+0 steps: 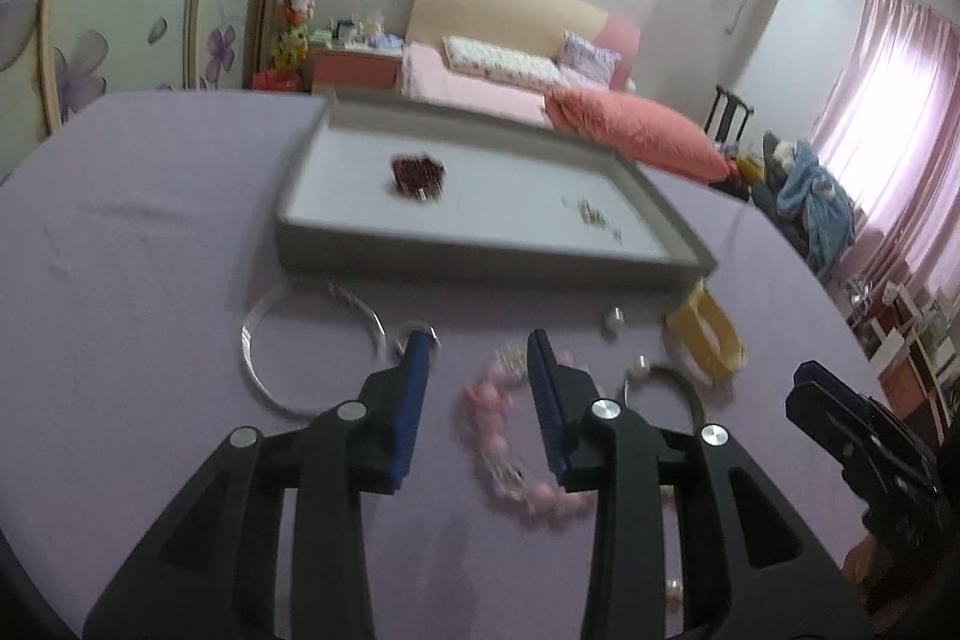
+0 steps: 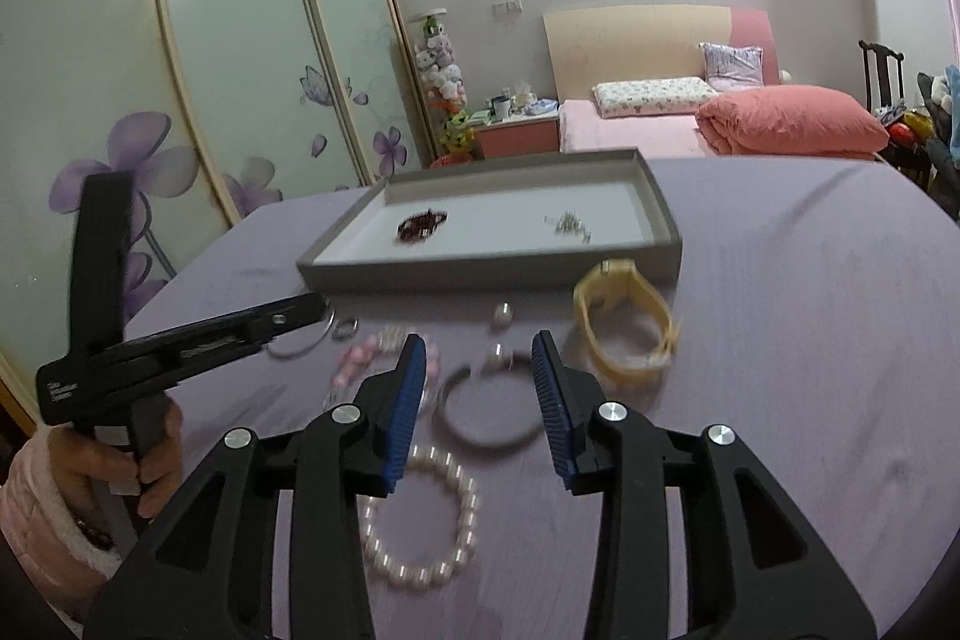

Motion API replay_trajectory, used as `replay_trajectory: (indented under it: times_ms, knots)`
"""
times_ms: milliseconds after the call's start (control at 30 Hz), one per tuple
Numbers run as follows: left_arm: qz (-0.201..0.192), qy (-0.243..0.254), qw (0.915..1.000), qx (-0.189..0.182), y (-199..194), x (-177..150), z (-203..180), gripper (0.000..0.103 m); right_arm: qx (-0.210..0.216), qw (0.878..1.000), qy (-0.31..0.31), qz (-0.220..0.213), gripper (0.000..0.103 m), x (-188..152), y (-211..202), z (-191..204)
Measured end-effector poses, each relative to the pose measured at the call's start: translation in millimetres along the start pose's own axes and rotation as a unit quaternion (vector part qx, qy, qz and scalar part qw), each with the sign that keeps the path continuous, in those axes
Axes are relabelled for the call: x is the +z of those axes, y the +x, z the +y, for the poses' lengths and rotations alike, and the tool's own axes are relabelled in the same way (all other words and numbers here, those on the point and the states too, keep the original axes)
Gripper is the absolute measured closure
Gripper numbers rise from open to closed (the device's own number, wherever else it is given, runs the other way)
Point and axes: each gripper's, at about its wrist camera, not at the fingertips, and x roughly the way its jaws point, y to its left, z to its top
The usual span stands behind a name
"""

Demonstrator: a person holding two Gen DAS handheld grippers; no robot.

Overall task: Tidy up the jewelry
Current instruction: 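Grasp the pink crystal bracelet with the left tool while the right tool grasps the pearl bracelet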

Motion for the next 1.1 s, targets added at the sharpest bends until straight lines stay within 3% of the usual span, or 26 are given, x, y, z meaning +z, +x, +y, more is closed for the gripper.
replay_trajectory:
  times_ms: [300,400,433,500,833,867,1000,1100]
  knots:
    - [0.067,0.019,0.9967,0.042,29,-10,-12,0.069,0.001,0.999,0.032,0.007,0.065,-19,-3,-6]
    - [0.071,0.033,0.9956,0.052,32,-13,-17,0.069,-0.001,0.999,0.031,0.017,0.064,-22,1,-5]
    - [0.072,0.039,0.9951,0.056,33,-13,-18,0.07,-0.003,0.999,0.03,0.021,0.064,-24,2,-4]
    - [0.075,0.052,0.9935,0.067,35,-15,-22,0.089,-0.006,0.999,0.027,0.033,0.064,-30,5,-3]
    - [0.055,0.014,0.9978,0.033,17,-13,-2,0.09,-0.02,0.995,-0.011,0.102,0.065,-43,21,9]
    - [0.051,0.012,0.9981,0.032,14,-12,-1,0.09,-0.021,0.993,-0.018,0.111,0.067,-45,23,11]
    - [0.042,0.009,0.9987,0.027,7,-9,0,0.09,-0.053,0.988,-0.054,0.134,0.092,-49,25,20]
    - [0.034,0.005,0.9993,0.017,-1,-9,1,0.09,-0.049,0.989,-0.043,0.131,0.093,-51,21,15]
